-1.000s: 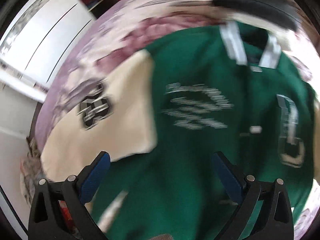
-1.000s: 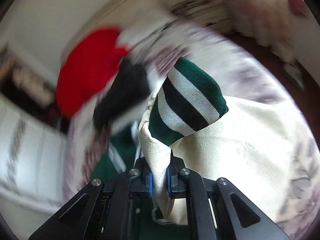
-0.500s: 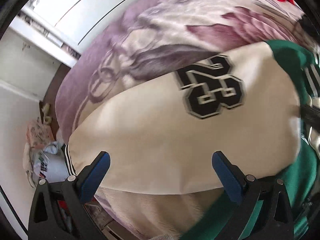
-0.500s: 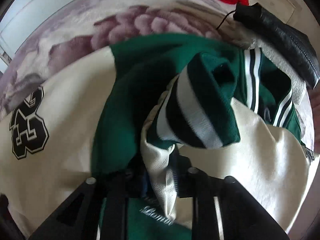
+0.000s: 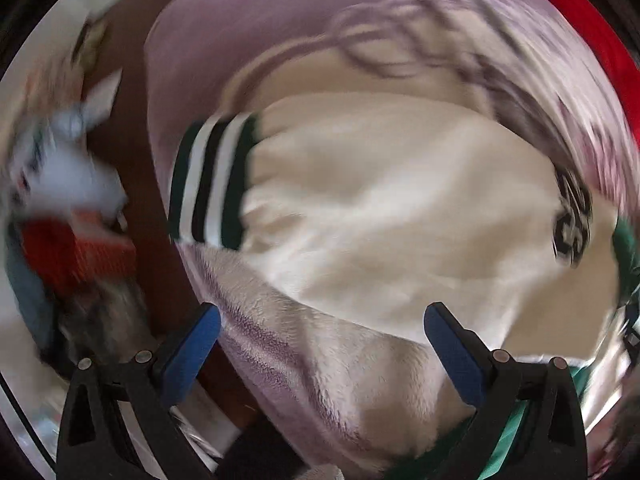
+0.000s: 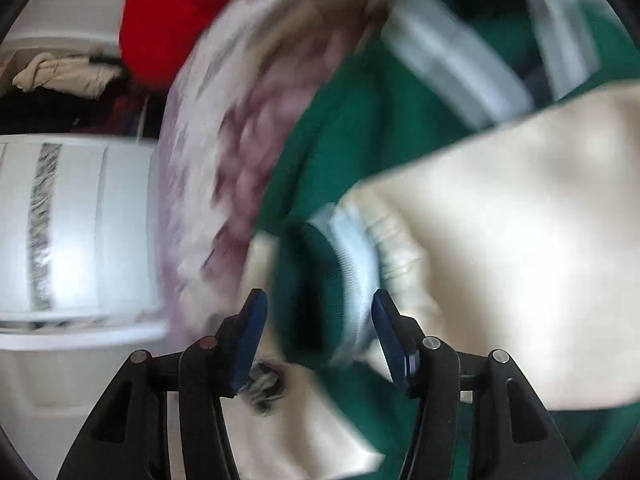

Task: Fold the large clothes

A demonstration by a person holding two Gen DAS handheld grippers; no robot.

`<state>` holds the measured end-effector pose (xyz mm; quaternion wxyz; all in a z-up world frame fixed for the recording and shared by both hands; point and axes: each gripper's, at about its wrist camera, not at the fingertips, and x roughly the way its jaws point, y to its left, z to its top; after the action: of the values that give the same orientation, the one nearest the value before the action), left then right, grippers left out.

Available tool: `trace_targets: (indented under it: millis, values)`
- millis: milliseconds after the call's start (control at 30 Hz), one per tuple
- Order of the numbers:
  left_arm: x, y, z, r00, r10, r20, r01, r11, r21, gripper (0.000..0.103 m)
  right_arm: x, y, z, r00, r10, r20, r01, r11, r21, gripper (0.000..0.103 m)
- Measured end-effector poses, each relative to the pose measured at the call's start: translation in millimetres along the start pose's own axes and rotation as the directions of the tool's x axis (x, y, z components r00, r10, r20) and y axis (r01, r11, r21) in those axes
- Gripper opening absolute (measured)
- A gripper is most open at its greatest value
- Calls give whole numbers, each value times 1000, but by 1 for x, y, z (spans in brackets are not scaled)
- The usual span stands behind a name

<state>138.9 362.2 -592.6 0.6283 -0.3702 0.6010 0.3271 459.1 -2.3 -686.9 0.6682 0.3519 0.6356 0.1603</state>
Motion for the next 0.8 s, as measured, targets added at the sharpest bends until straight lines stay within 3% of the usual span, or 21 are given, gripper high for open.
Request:
trace_targets:
  millis: [67, 200, 267, 300, 367, 400, 433, 533, 667, 800]
  values:
    - [16, 18, 8, 998, -63, -30, 59, 994, -95, 103, 24, 14, -4, 994, 83, -77, -82, 997, 15, 58]
    - [46, 38, 21, 986, -153, -67, 133, 962, -238, 100, -5, 18, -11, 982, 188, -8, -187, 981, 58, 58]
    - [61, 45, 30, 980, -189, -61, 161, 936, -314, 91, -30, 6, -13, 986, 153, 63, -158, 984, 87, 59]
    - [62, 49, 32, 981, -185, -53, 157, 929, -335, 85, -41, 3, -13, 989, 127, 80, -134, 987, 93, 59]
    - [52, 49, 41, 990, -144, 8, 137, 925, -354, 61, -57, -11, -14, 992, 56, 110, -69, 991, 114, 59]
    - [45, 48, 45, 993, -114, 36, 120, 932, -342, 34, -57, -16, -11, 994, 30, 106, -43, 991, 124, 59]
    - [35, 45, 51, 995, -76, 72, 95, 940, -326, 22, -60, -20, -11, 995, 13, 101, -26, 992, 127, 59]
    - [-3, 37, 70, 977, -52, 208, 111, 952, -285, 17, -61, -25, -8, 995, -29, 95, 19, 994, 106, 59]
    - [-49, 13, 111, 937, -100, 334, 173, 965, -196, 15, -64, -20, -17, 991, -86, 102, 81, 996, 47, 59]
    - [-73, -1, 156, 905, -150, 399, 221, 965, -139, 14, -54, -13, -19, 984, -109, 143, 106, 994, 30, 59]
